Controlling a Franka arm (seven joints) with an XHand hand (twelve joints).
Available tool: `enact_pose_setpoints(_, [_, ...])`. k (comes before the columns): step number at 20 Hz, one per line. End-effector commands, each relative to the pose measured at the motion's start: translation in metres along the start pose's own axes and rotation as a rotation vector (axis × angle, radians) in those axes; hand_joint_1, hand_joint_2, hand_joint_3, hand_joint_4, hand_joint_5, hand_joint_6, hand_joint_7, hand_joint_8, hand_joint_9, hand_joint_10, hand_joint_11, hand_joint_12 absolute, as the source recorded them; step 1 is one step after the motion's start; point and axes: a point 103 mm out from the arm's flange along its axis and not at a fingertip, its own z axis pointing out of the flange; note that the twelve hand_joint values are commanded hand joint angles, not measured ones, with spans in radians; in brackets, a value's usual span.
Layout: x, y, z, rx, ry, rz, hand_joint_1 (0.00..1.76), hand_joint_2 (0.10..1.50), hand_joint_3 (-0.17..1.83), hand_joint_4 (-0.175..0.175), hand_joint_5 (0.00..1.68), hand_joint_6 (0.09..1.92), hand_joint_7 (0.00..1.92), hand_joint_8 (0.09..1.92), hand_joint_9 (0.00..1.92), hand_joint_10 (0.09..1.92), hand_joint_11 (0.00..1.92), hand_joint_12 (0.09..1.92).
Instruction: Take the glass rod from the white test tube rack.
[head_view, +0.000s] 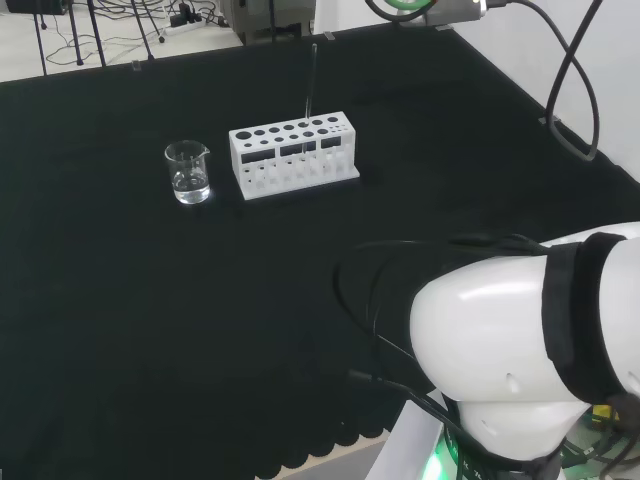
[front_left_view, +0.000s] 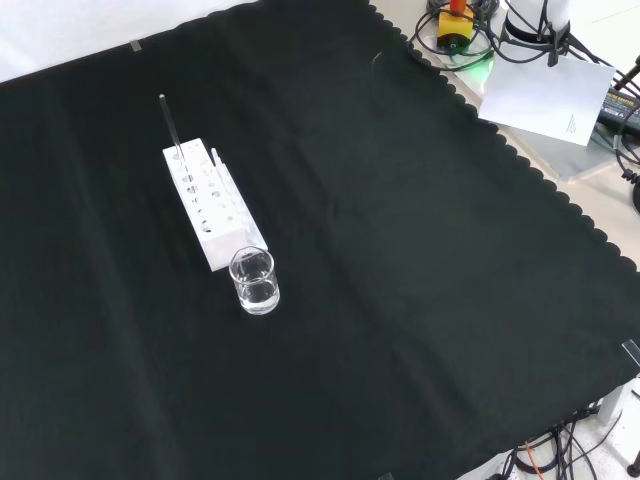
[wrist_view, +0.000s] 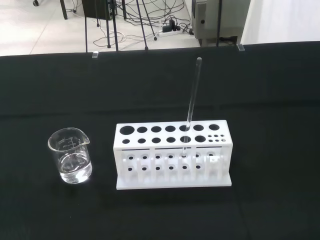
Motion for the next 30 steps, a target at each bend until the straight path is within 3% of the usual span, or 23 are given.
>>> enact_pose_setpoints(1, [0.000, 0.000, 0.000, -0.009, -0.004, -0.004, 0.78, 0.86, 0.33, -0.149, 0.27, 0.09, 0.34, 0.55, 0.75, 0.09, 0.84, 0.09])
enact_pose_setpoints(2, [0.000, 0.001, 0.001, 0.003, -0.017, 0.014, 0.72, 0.85, 0.35, -0.146, 0.16, 0.09, 0.19, 0.61, 0.61, 0.09, 0.72, 0.09])
enact_pose_setpoints(3, [0.001, 0.003, 0.002, 0.011, -0.025, 0.023, 0.70, 0.83, 0.39, -0.144, 0.11, 0.09, 0.10, 0.76, 0.55, 0.09, 0.52, 0.41])
enact_pose_setpoints(4, [0.002, 0.004, 0.003, 0.021, -0.032, 0.034, 0.68, 0.81, 0.42, -0.143, 0.08, 0.09, 0.05, 0.80, 0.51, 0.09, 0.33, 0.82])
enact_pose_setpoints(5, [0.003, 0.006, 0.003, 0.022, -0.031, 0.036, 0.66, 0.81, 0.45, -0.141, 0.06, 0.09, 0.02, 0.81, 0.49, 0.09, 0.19, 1.11])
enact_pose_setpoints(6, [0.005, 0.008, 0.004, 0.021, -0.028, 0.033, 0.66, 0.80, 0.46, -0.141, 0.06, 0.09, 0.01, 0.81, 0.48, 0.09, 0.10, 1.29])
enact_pose_setpoints(8, [0.007, 0.013, 0.005, 0.015, -0.026, 0.016, 0.65, 0.80, 0.47, -0.140, 0.05, 0.09, 0.00, 0.80, 0.46, 0.09, 0.03, 1.43])
enact_pose_setpoints(13, [0.007, 0.039, 0.009, 0.013, -0.023, -0.016, 0.63, 0.81, 0.48, -0.139, 0.06, 0.09, 0.01, 0.81, 0.47, 0.09, 0.01, 1.47])
enact_pose_setpoints(14, [0.006, 0.046, 0.009, 0.009, -0.017, -0.022, 0.63, 0.81, 0.47, -0.140, 0.06, 0.09, 0.01, 0.83, 0.44, 0.18, 0.02, 1.47])
enact_pose_setpoints(17, [0.003, 0.068, 0.011, -0.004, 0.024, -0.039, 0.62, 0.80, 0.49, -0.142, 0.09, 0.09, 0.06, 0.85, 0.31, 0.68, 0.05, 1.47])
enact_pose_setpoints(19, [-0.001, 0.083, 0.013, -0.006, 0.029, -0.049, 0.62, 0.80, 0.50, -0.144, 0.12, 0.09, 0.13, 0.87, 0.32, 0.82, 0.08, 1.48])
enact_pose_setpoints(24, [-0.012, 0.121, 0.018, -0.021, 0.012, -0.079, 0.63, 0.79, 0.50, -0.149, 0.15, 0.09, 0.22, 0.89, 0.39, 0.87, 0.13, 1.48])
enact_pose_setpoints(30, [-0.037, 0.176, 0.030, -0.036, 0.024, -0.075, 0.67, 0.76, 0.52, -0.153, 0.25, 0.09, 0.42, 0.87, 0.54, 0.82, 0.19, 1.45])
